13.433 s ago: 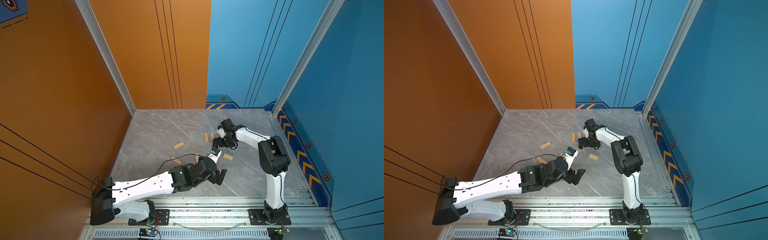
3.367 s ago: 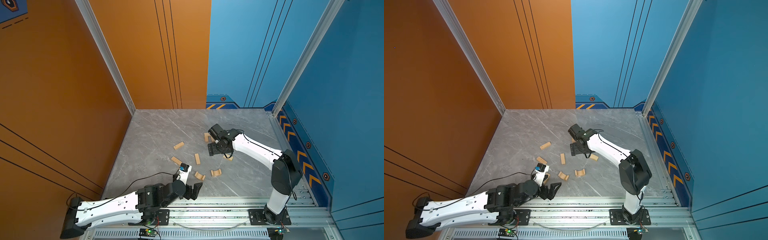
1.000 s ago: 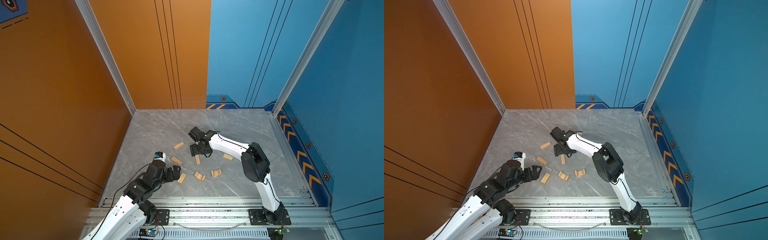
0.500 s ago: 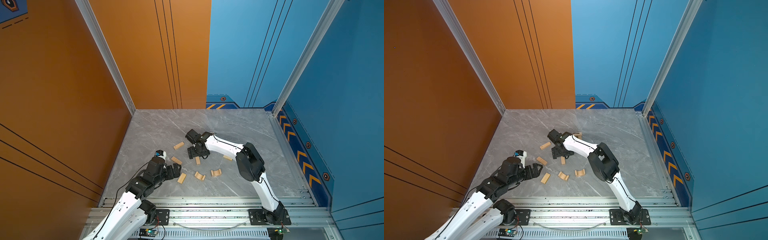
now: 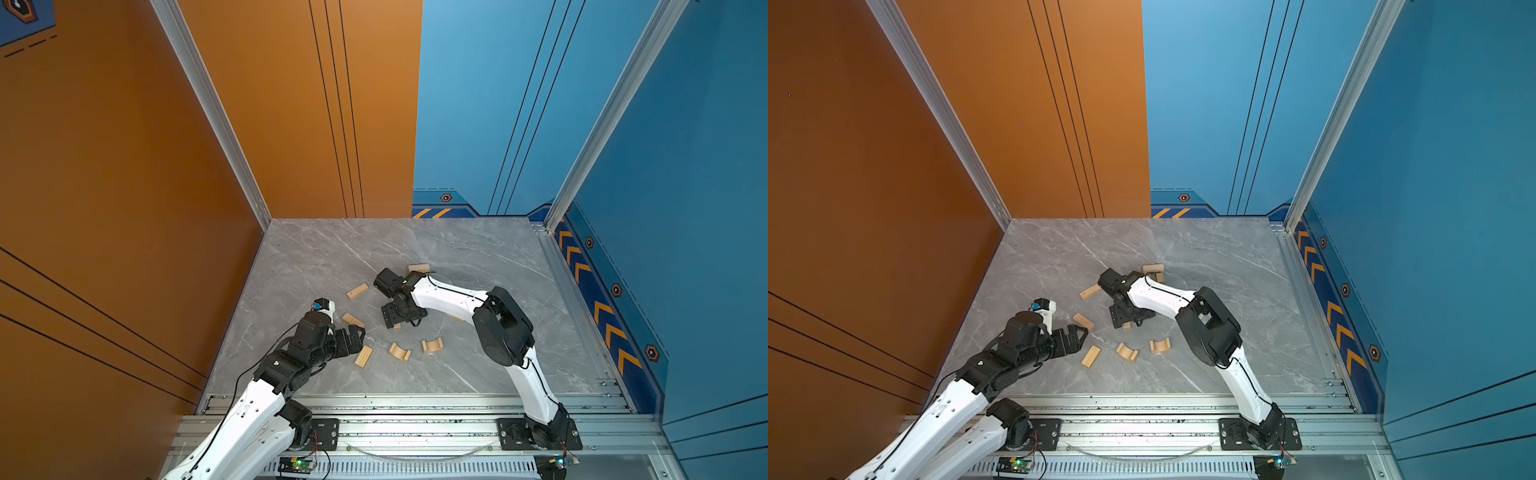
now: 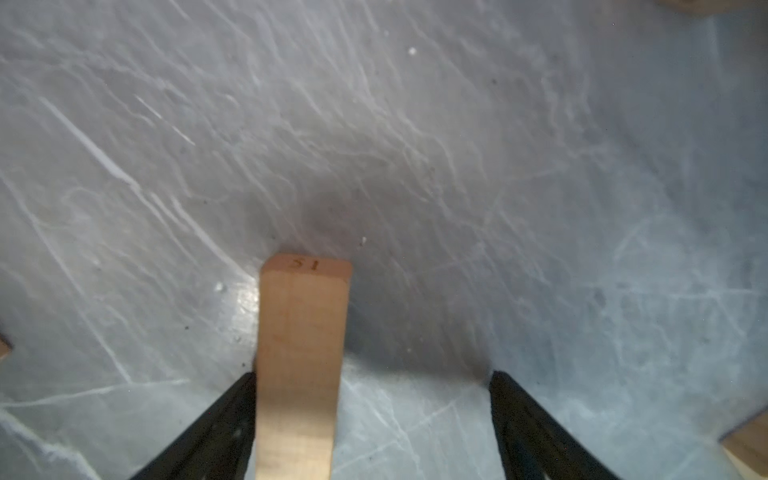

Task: Build the wood block tower
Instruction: 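Lower the right gripper onto the wooden bar and close on it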

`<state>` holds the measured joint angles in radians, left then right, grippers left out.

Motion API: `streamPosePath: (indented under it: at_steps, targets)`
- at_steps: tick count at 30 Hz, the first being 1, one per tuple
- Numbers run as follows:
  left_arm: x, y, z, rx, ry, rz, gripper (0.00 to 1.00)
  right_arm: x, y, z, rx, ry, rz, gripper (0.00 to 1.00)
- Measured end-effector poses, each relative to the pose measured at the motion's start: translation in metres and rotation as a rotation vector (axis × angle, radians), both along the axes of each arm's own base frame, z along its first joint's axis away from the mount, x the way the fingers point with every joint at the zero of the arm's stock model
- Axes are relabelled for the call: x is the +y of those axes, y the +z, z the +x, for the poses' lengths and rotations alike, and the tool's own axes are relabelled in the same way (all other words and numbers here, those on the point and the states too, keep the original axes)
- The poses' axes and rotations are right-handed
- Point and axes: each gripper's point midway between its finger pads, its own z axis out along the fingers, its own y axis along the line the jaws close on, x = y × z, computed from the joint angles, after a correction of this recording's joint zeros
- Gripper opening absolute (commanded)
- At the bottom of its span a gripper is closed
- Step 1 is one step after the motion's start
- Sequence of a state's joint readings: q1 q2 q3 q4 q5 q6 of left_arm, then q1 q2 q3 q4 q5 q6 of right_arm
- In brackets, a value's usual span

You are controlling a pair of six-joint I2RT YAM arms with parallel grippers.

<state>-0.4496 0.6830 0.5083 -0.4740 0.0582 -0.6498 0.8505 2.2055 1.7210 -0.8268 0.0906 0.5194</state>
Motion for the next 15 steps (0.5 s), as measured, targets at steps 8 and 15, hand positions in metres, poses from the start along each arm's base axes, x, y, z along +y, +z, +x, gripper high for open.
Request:
streamPosePath:
  at_steps: [8,15]
  targets:
    - [-0.003,0.011,0.003,-0.023,-0.007,-0.014,0.98,-0.046,0.003,0.006,-0.01,-0.042,-0.065,0.87]
    - [-0.004,0.012,0.005,-0.023,-0.01,-0.011,0.98,-0.066,0.025,0.019,-0.042,-0.076,-0.049,0.89]
